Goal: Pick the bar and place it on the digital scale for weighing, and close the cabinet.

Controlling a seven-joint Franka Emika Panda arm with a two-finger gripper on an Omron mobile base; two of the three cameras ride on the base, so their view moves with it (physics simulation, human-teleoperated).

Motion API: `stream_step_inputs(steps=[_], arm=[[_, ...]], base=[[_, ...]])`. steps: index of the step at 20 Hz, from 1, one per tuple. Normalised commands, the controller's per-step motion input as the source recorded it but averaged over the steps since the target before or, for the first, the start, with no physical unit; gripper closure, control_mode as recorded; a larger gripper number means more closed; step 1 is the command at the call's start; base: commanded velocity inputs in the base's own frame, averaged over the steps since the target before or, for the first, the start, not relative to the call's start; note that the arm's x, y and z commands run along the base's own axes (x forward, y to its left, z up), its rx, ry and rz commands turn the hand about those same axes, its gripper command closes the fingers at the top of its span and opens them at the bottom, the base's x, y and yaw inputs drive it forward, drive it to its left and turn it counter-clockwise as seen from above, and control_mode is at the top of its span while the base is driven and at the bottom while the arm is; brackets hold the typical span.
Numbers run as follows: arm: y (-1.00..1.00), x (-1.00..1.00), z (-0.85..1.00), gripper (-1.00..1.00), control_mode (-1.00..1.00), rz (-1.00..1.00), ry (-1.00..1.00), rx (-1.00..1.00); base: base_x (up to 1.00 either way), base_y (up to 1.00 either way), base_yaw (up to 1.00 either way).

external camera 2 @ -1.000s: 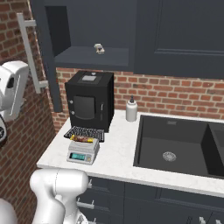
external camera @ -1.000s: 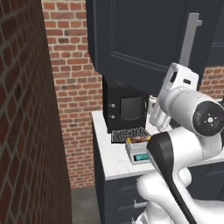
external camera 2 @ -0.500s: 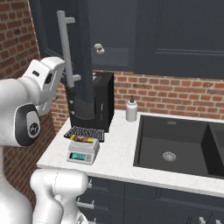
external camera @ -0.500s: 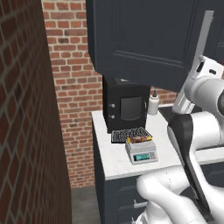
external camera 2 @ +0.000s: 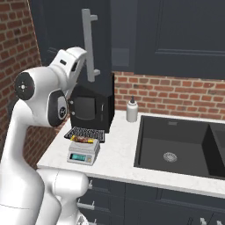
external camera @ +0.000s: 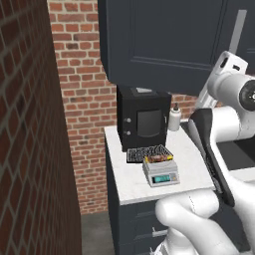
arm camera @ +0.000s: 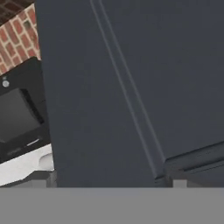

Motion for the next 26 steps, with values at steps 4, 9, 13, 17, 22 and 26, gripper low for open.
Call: stream_step_inputs(steps=[4, 9, 13, 17, 22, 26], arm=[[-0.07, 0.93, 0.00, -1.00, -1.00, 0.03, 0.00, 0.00], [-0.15, 0.79, 0.00, -1.00, -1.00, 0.06, 0.00, 0.03], [-0.22, 0.72, -0.04, -1.00, -1.00, 0.12, 0.00, 0.08], [-0.14, 0.74, 0.00, -1.00, -1.00, 0.10, 0.00, 0.06], [-0.09, 0.68, 0.00, -1.00, -1.00, 0.08, 0.00, 0.03], [0.00, 0.64, -0.04, -1.00, -1.00, 0.06, 0.00, 0.00]], base=[[0.00, 0.00, 0.00], [0.00, 0.00, 0.00], [0.00, 0.00, 0.00], [0.00, 0.00, 0.00], [0.00, 0.00, 0.00], [0.00, 0.00, 0.00]])
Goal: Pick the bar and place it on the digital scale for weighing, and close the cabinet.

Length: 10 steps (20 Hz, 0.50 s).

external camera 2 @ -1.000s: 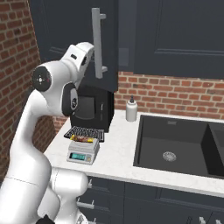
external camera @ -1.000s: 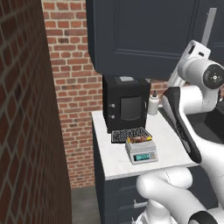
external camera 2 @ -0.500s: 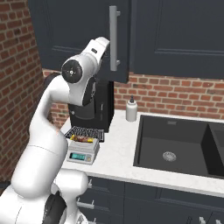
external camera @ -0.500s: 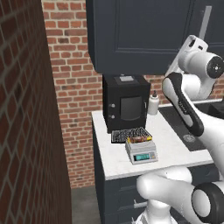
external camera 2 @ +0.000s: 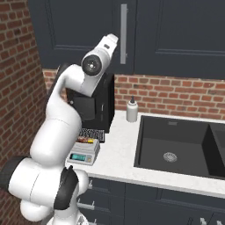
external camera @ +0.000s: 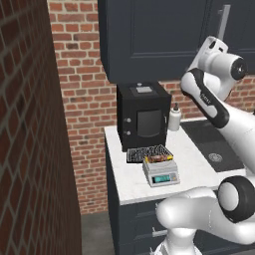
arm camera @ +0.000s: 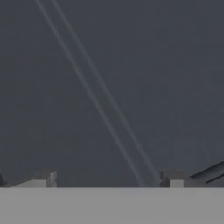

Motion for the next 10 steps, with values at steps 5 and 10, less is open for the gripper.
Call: stream_step_inputs(steps=[5, 10], arm=[[0.00, 0.69, -0.13, -1.00, -1.00, 0.05, -0.04, 0.00], [0.00, 0.74, -0.20, -1.00, -1.00, 0.02, -0.06, 0.00]], base=[[0.00, 0.00, 0.00], [0.00, 0.00, 0.00]])
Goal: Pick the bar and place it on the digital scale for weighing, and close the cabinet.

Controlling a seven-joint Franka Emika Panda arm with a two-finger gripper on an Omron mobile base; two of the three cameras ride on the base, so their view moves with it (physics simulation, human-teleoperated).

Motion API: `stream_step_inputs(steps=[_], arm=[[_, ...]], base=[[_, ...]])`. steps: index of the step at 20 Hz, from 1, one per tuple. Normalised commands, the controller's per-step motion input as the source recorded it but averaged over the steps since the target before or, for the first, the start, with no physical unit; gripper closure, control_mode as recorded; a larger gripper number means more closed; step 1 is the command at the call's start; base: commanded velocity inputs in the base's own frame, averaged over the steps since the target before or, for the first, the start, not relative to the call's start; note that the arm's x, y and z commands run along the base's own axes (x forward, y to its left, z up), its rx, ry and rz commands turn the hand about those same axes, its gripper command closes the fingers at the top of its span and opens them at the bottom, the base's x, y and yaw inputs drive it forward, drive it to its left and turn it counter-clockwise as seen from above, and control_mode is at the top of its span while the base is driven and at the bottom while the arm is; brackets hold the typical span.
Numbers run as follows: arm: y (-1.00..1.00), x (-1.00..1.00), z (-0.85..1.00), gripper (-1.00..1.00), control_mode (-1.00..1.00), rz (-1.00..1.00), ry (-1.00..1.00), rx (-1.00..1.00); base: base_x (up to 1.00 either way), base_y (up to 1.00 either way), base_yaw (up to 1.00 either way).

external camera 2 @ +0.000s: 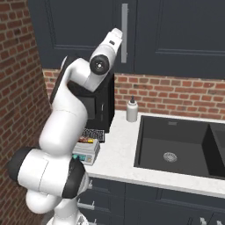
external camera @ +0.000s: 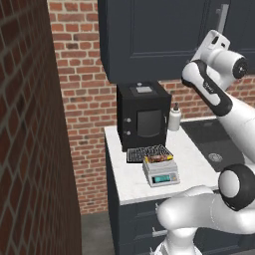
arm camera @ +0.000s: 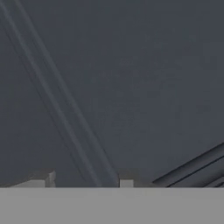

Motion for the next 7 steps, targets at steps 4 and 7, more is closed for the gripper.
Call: stream_step_inputs(steps=[4, 7], arm=[[0.05, 0.71, -0.34, -1.00, -1.00, 0.00, -0.08, 0.00], [0.03, 0.62, -0.49, -1.00, -1.00, 0.00, -0.05, 0.00]], base=[[0.00, 0.00, 0.00], [0.00, 0.00, 0.00]])
